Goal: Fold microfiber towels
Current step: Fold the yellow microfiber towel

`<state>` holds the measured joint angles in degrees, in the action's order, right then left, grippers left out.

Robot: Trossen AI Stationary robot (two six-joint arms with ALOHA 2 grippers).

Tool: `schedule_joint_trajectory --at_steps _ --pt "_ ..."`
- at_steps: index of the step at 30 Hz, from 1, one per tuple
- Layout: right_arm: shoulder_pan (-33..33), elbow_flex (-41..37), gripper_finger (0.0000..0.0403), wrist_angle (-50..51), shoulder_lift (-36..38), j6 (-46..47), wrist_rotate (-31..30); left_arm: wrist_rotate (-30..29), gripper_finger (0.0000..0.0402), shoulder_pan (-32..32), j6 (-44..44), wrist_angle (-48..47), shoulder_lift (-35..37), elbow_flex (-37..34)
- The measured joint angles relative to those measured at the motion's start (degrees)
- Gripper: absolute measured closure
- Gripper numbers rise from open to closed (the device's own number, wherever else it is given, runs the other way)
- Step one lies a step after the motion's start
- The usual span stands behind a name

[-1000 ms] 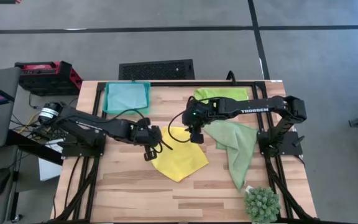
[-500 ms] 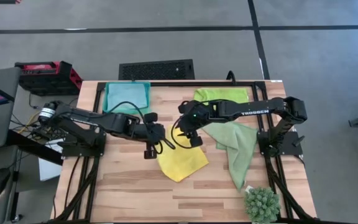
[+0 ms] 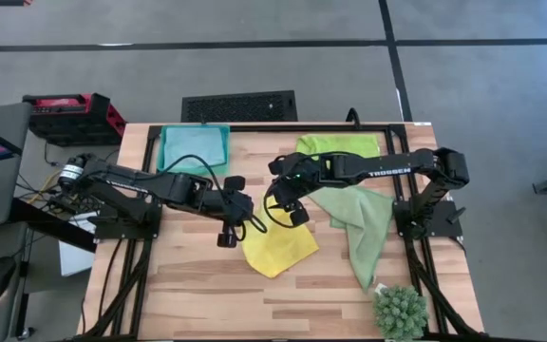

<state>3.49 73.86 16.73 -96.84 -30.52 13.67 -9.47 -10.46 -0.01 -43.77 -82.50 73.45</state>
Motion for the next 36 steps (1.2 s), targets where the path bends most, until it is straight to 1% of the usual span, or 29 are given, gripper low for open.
schedule_joint_trajectory --at_steps 4,9,14,17,21,24,27,31,33,36 --pt "0.02 0.00 0.0236 -1.11 0.00 0.01 0.52 -0.32 0.0401 0.04 -0.02 0.72 0.00 0.00" --pt "0.00 0.00 0.0236 -2.62 0.00 0.00 4.56 -1.62 0.0401 0.00 0.54 1.27 0.00 0.00" --pt "0.02 0.00 0.0236 -2.80 0.00 -0.02 5.86 -1.98 0.0401 0.04 1.75 2.07 0.00 0.00" --pt "0.31 0.00 0.0236 -2.78 -0.02 -0.09 7.02 -3.68 0.0401 -0.07 3.09 3.24 0.00 0.00" --pt "0.38 -0.08 0.0237 -3.04 -1.64 0.01 7.62 -4.46 0.0401 -0.07 4.70 3.61 0.00 0.00" --pt "0.28 0.25 0.0237 -4.25 -2.80 0.02 9.88 -4.91 0.0401 -0.07 4.80 3.57 0.00 0.00" --pt "0.03 -0.25 0.0239 -2.53 -4.13 1.11 11.69 -5.44 0.0401 -0.07 4.83 3.27 0.00 0.01" --pt "-0.11 0.11 0.0248 -4.83 -3.65 0.64 11.39 -4.29 0.0401 -0.07 4.05 2.02 -0.02 0.02" --pt "0.02 -0.02 0.0251 -5.79 -3.69 0.59 10.25 -3.31 0.0401 -0.07 3.30 0.82 -0.02 0.02" --pt "0.50 0.00 0.0254 -8.73 -3.48 0.53 10.27 -3.22 0.0401 -0.07 2.51 -0.06 -0.02 0.02"
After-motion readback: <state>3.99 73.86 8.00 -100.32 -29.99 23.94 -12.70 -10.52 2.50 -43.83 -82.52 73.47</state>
